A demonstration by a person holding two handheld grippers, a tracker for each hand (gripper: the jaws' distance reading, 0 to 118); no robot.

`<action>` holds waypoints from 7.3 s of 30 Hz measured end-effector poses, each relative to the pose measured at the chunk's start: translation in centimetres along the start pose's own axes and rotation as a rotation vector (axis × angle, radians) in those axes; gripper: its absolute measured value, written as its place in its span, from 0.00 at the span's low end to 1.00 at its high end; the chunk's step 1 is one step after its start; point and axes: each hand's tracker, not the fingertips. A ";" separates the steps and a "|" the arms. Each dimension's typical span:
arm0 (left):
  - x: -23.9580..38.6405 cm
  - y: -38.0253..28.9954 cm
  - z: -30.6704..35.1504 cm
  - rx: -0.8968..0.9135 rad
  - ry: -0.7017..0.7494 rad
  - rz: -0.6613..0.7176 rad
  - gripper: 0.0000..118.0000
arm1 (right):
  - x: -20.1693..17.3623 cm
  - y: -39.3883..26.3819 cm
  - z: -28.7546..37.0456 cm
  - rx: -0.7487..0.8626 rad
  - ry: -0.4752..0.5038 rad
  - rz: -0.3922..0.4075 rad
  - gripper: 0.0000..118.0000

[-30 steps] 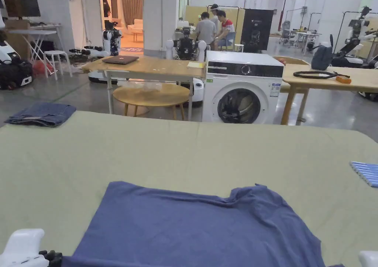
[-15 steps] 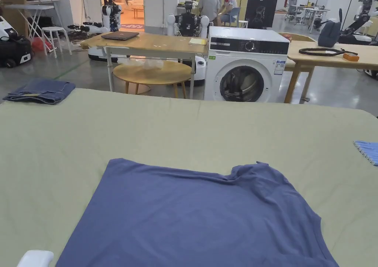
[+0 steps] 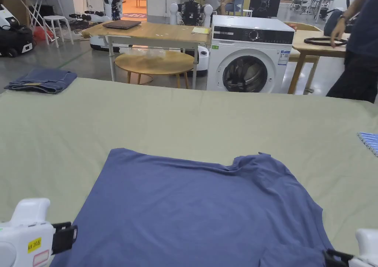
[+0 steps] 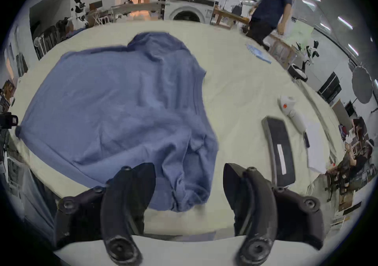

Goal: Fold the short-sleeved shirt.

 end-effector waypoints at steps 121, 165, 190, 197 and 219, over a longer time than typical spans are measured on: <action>0.7 11.6 -14.7 -0.029 -0.010 -0.006 0.32 | -0.4 10.7 -13.9 0.105 0.072 -0.145 0.51; -0.2 2.7 -13.9 -0.302 0.128 0.038 0.61 | -5.2 4.9 -6.7 0.375 -0.013 -0.123 0.00; -0.6 2.2 -10.7 -0.233 0.014 -0.010 0.01 | 3.3 2.2 -18.1 -0.239 0.105 -0.081 0.54; -0.4 2.0 -11.1 -0.232 0.020 -0.011 0.01 | 2.1 2.4 -17.6 -0.241 0.116 -0.061 0.13; -1.8 1.1 -2.0 -0.113 -0.023 -0.039 0.01 | 2.3 2.4 -4.9 -0.164 0.033 0.033 0.04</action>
